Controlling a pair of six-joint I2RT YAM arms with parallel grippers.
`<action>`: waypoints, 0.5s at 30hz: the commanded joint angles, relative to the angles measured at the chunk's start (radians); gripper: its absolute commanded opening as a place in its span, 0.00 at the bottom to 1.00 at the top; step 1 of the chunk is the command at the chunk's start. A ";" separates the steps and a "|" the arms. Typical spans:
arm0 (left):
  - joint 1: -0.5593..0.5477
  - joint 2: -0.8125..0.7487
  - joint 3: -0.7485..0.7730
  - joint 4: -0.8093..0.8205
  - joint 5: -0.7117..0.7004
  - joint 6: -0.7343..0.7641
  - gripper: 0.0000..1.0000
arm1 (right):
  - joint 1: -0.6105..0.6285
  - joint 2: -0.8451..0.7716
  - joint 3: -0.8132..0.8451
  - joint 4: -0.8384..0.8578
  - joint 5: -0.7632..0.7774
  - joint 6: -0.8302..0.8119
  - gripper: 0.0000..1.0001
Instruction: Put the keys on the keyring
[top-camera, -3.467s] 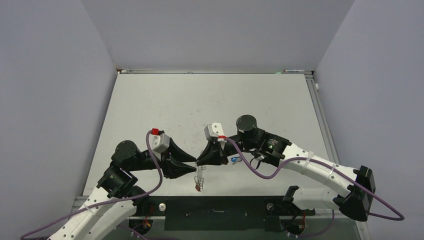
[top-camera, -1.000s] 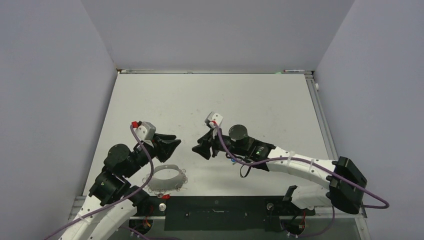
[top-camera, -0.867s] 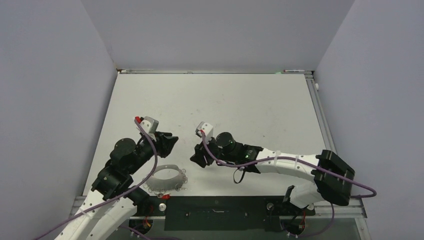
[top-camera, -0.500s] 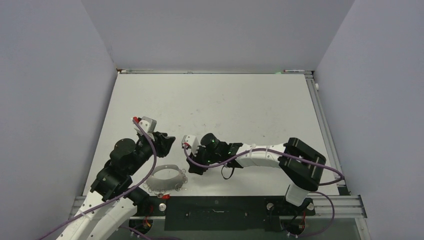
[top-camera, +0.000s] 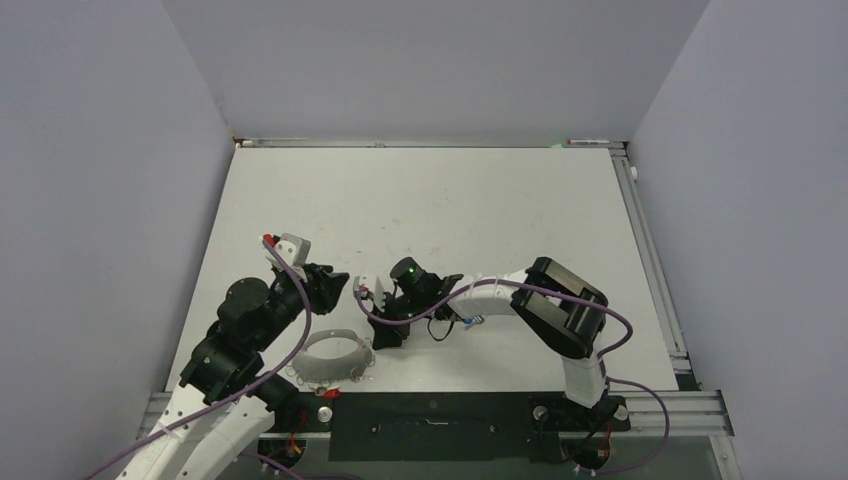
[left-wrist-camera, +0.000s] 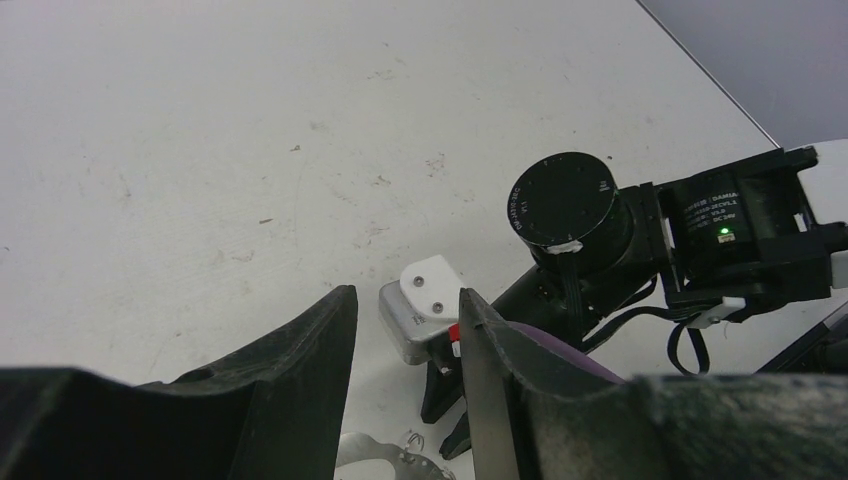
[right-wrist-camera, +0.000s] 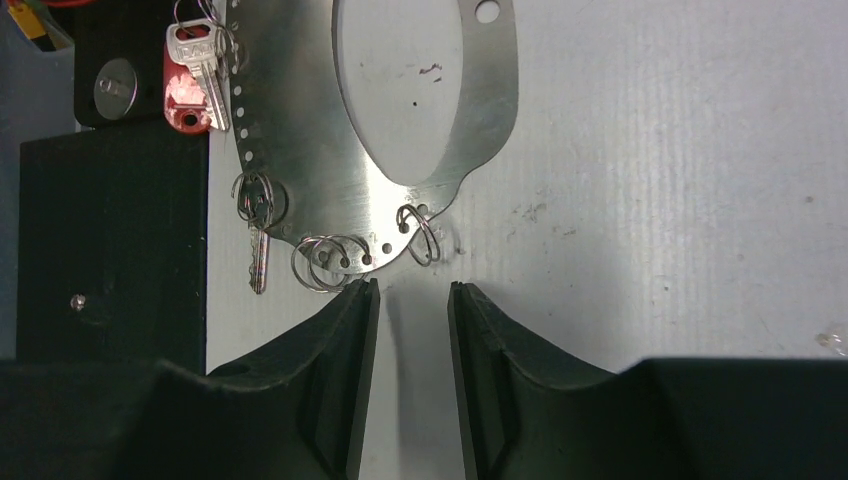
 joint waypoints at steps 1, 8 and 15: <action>0.009 -0.009 0.028 0.022 0.014 0.013 0.39 | -0.009 0.045 0.056 0.033 -0.107 -0.045 0.33; 0.014 -0.009 0.029 0.024 0.014 0.013 0.39 | -0.022 0.088 0.067 0.053 -0.135 -0.048 0.30; 0.015 -0.012 0.028 0.023 0.038 0.013 0.39 | -0.024 0.126 0.083 0.066 -0.153 -0.045 0.27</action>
